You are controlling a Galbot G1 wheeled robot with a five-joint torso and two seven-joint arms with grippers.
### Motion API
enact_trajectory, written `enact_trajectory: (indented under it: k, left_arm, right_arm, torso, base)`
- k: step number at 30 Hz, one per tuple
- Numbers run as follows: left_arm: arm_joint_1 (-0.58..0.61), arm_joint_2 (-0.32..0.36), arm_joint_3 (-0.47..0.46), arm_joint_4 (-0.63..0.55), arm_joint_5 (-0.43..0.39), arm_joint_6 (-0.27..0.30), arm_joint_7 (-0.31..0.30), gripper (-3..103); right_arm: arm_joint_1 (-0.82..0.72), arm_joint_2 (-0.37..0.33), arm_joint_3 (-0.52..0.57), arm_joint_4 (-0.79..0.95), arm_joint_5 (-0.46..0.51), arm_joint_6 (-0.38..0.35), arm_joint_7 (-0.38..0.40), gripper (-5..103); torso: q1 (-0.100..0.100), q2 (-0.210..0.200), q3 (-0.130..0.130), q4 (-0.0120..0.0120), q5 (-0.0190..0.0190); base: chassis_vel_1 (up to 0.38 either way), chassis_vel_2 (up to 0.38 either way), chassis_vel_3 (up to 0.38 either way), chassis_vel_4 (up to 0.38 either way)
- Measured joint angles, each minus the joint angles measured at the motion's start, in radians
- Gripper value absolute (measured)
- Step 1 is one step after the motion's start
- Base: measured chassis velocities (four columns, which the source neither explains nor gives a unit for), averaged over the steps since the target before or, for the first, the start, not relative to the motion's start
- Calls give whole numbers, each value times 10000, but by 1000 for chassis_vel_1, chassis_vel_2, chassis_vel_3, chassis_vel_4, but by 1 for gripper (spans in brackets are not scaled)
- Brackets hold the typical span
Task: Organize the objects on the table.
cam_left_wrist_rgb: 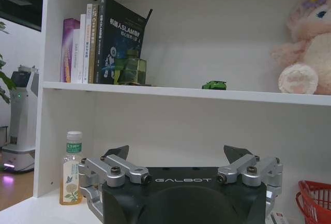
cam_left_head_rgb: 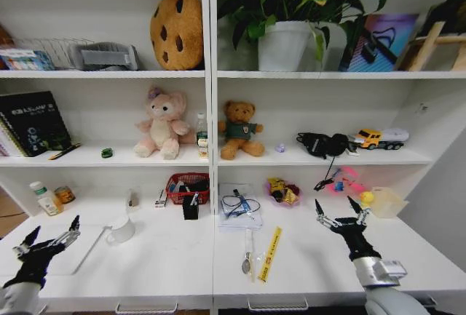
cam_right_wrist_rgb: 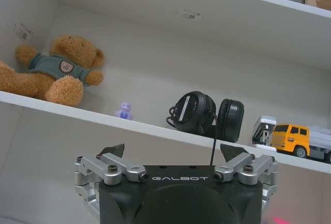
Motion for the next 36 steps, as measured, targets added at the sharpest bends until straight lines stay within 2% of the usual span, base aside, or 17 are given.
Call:
enact_trajectory:
  k: [36]
  left_arm:
    - [0,1,0,0,0,-1,0,100]
  right_arm:
    - [175,-12,-209,-15,21,-132,82,100]
  torso:
    - [2,-2,0,-1,3]
  base:
    - [4,5,-3,-5]
